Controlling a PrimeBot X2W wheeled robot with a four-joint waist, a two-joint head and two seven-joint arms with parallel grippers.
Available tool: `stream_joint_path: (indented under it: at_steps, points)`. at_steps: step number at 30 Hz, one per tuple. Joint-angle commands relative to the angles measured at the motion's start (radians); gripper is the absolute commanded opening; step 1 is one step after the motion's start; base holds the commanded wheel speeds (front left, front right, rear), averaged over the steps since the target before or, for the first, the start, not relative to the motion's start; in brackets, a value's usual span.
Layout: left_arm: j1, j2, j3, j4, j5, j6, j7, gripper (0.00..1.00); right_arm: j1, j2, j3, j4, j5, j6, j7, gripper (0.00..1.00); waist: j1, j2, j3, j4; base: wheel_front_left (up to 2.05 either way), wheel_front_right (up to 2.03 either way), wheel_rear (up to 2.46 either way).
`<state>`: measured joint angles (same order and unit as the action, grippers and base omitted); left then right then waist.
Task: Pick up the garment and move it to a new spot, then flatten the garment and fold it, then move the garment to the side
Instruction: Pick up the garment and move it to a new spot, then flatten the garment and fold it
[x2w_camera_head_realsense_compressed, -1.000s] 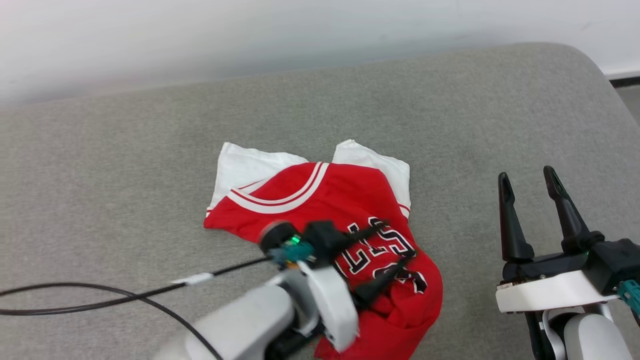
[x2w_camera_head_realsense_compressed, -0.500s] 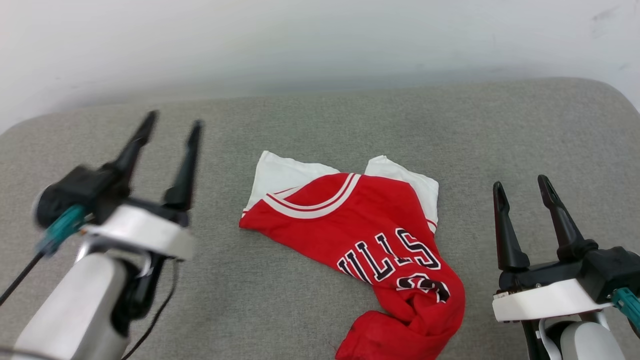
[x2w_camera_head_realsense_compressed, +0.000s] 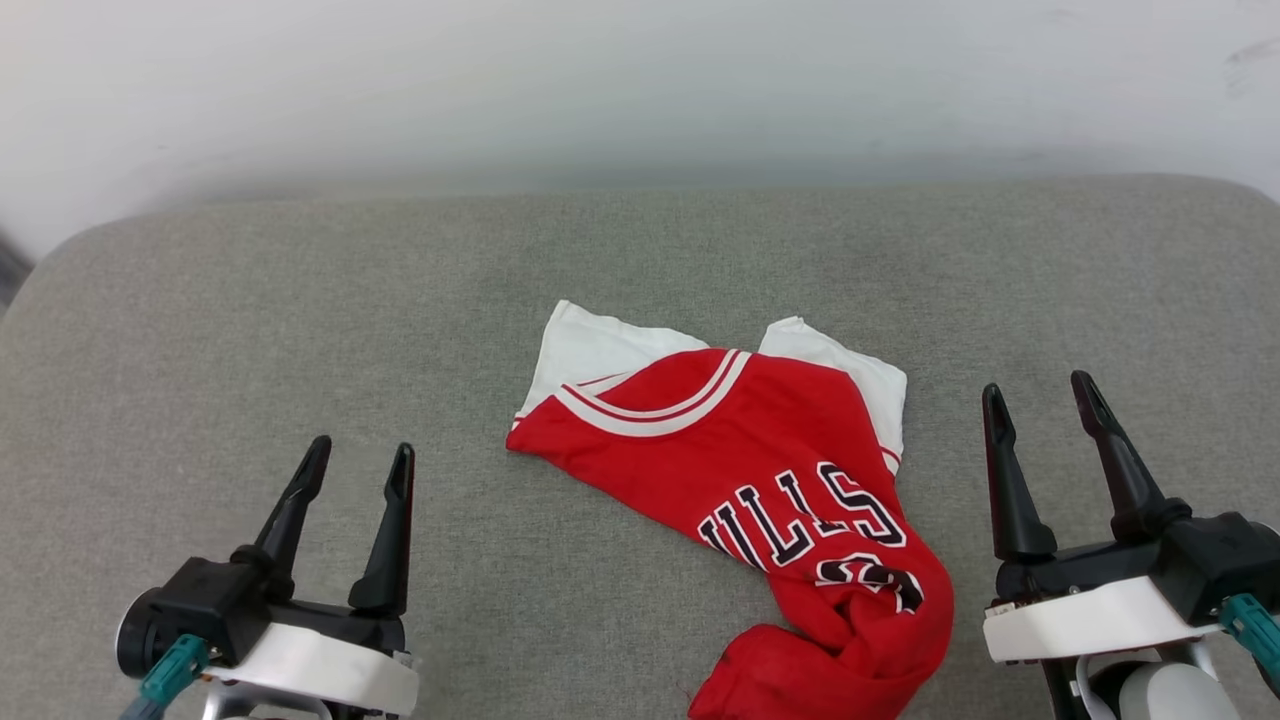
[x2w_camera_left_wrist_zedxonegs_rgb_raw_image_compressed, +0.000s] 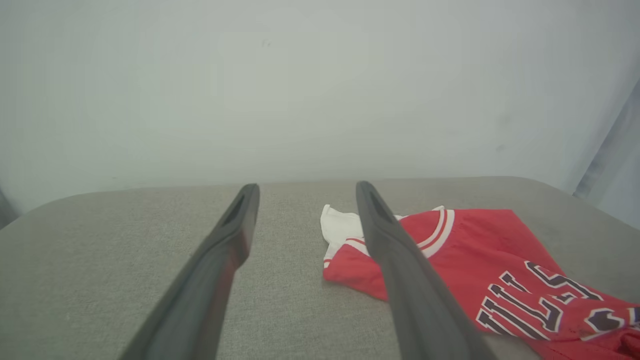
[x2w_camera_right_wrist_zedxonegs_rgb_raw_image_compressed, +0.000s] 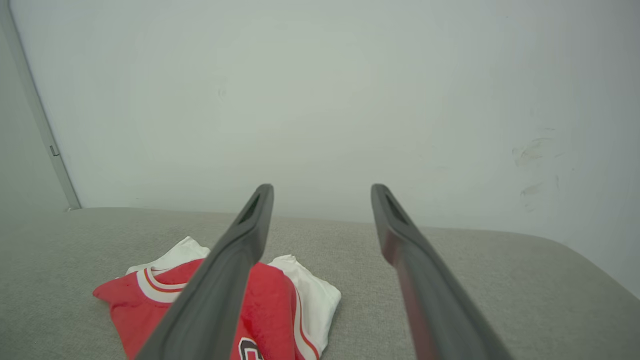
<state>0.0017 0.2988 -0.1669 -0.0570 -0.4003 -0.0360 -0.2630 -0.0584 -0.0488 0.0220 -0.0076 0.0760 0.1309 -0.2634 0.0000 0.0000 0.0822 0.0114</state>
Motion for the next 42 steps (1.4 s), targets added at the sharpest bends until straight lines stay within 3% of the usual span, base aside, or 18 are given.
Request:
stream_joint_path:
  at_steps: [1, 6, 12, 17, 22, 27, 33, 42]
  points:
    - [0.007, -0.01, 0.01, 0.008, 0.016, -0.014, -0.002, 1.0, -0.002, -0.002, 0.0, -0.006, -0.005, 0.0, -0.002, 1.0, 0.0, 0.0, 0.007, 0.002, 0.0, 0.0, 0.0]
    - [-0.057, -0.009, 0.024, 0.031, 0.066, -0.061, -0.003, 1.0, -0.018, -0.002, 0.006, -0.015, -0.015, 0.0, -0.002, 1.0, 0.0, 0.0, 0.033, -0.002, 0.0, 0.0, 0.0]
    - [-0.221, 0.072, -0.047, 0.088, 0.043, -0.09, 0.052, 1.0, -0.04, -0.002, 0.011, -0.033, -0.026, 0.0, -0.002, 1.0, 0.0, 0.0, 0.1, -0.028, 0.0, 0.0, 0.0]
    - [-0.454, 0.205, -0.202, 0.108, -0.027, -0.094, 0.221, 1.0, -0.068, -0.002, 0.011, -0.047, -0.032, 0.0, -0.002, 1.0, 0.0, 0.0, 0.185, -0.062, 0.0, 0.0, 0.0]
    - [-0.711, 0.362, -0.412, 0.138, -0.232, -0.093, 0.437, 1.0, -0.102, -0.002, 0.001, -0.063, -0.013, 0.0, -0.002, 1.0, 0.0, 0.0, 0.269, -0.105, 0.0, 0.0, 0.0]
    - [-0.918, 0.457, -0.538, 0.215, -0.409, -0.093, 0.677, 1.0, -0.123, -0.002, 0.005, -0.067, 0.015, 0.0, -0.002, 1.0, 0.0, 0.0, 0.337, -0.146, 0.0, 0.0, 0.0]
    - [-1.069, 0.479, -0.605, 0.325, -0.563, -0.093, 0.914, 1.0, -0.147, -0.002, 0.011, -0.071, 0.041, 0.0, -0.002, 1.0, 0.0, 0.0, 0.401, -0.185, 0.0, 0.0, 0.0]
    - [-1.186, 0.456, -0.693, 0.437, -0.564, -0.093, 1.035, 1.0, -0.169, -0.002, 0.036, -0.077, 0.065, 0.0, -0.002, 1.0, 0.0, 0.0, 0.471, -0.227, 0.0, 0.0, 0.0]
